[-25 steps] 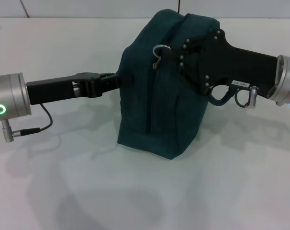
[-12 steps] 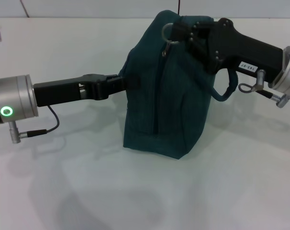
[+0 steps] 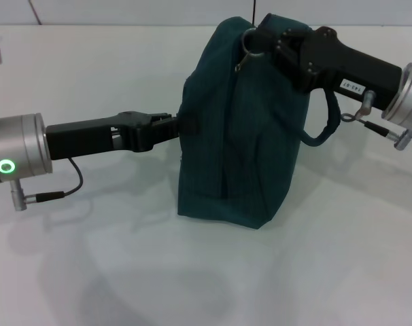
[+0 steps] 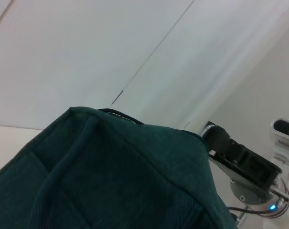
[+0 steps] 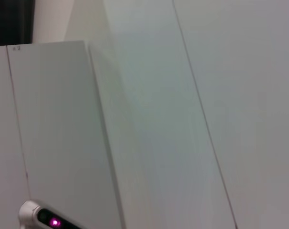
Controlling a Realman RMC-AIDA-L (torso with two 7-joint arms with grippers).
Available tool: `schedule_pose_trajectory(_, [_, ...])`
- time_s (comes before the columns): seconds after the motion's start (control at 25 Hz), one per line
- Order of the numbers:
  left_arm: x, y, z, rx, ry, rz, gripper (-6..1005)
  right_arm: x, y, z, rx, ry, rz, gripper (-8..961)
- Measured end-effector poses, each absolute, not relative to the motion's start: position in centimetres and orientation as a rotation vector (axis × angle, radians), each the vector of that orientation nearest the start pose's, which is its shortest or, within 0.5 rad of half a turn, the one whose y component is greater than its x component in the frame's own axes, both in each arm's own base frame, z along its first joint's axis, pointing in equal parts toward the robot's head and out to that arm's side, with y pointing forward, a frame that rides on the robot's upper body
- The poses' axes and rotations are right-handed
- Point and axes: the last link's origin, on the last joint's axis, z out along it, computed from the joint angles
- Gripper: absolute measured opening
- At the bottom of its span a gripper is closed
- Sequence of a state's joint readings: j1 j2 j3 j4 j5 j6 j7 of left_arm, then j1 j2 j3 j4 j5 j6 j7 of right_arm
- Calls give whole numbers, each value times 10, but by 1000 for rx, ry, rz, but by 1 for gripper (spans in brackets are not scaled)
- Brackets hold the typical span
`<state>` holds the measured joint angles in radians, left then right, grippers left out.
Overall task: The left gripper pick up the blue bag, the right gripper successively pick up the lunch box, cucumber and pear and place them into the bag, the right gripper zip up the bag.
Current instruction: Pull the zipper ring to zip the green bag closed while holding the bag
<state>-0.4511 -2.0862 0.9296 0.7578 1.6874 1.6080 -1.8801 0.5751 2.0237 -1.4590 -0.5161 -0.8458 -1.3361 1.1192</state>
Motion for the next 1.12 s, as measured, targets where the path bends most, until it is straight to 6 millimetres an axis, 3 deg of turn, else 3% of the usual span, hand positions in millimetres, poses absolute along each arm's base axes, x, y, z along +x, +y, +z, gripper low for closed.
schedule_pose_trajectory(0.64, [-231,308,-2,-2717,-1166,-1048,58,172,370,-9,-2405,427,1335,13])
schedule_pose_trajectory(1.12, [-236,304,-1,-2707,-1172,-1049,58,173,389,-13,-2355,669,1290,15])
